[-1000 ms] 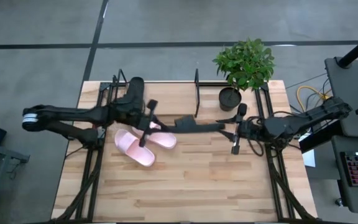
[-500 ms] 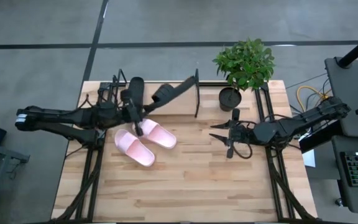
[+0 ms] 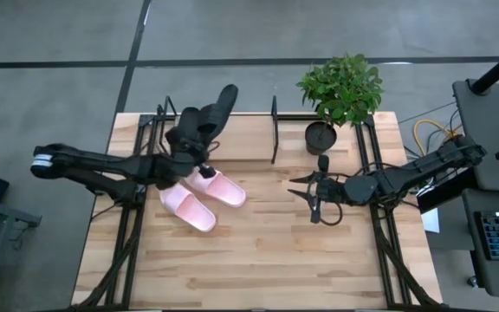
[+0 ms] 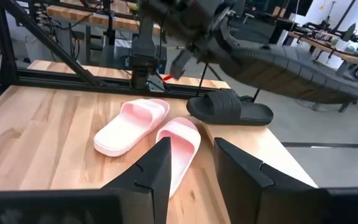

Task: Pick and place slides into the shelf
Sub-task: Put the black slipper on the shelf, then put the left pink slipper on the shelf

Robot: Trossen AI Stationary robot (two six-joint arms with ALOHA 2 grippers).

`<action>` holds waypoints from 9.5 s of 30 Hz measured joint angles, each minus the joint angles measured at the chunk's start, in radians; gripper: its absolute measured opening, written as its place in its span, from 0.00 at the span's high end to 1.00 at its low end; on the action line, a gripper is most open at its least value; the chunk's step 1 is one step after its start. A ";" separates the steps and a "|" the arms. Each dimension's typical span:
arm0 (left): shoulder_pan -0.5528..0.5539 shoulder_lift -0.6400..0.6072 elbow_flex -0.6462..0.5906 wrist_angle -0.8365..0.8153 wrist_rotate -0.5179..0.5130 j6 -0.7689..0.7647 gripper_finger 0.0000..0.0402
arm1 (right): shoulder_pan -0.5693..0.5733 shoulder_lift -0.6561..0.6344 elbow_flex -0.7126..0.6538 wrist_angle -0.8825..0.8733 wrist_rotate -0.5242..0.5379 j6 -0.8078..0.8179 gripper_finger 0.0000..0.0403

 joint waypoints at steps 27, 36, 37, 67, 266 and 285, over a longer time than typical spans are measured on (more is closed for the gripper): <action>0.010 0.434 0.000 -0.092 -0.158 -0.285 0.95 | 0.000 0.000 0.000 0.000 0.001 -0.011 0.77; 0.040 0.465 0.001 -0.175 -0.126 -0.405 0.95 | -0.001 0.000 0.000 0.000 0.001 -0.011 0.78; 0.044 0.465 0.001 -0.177 -0.117 -0.407 0.95 | 0.000 0.000 0.000 0.000 0.001 -0.011 0.78; 0.073 0.388 0.002 -0.240 0.315 -0.353 0.70 | 0.000 0.000 0.000 -0.001 0.000 0.001 0.78; 0.056 0.032 0.113 -0.964 1.036 -0.953 0.40 | 0.000 0.000 0.000 -0.057 -0.001 -0.003 0.80; -0.084 0.312 0.172 -1.037 0.885 -1.202 0.40 | 0.000 0.000 0.000 -0.060 -0.001 -0.020 0.80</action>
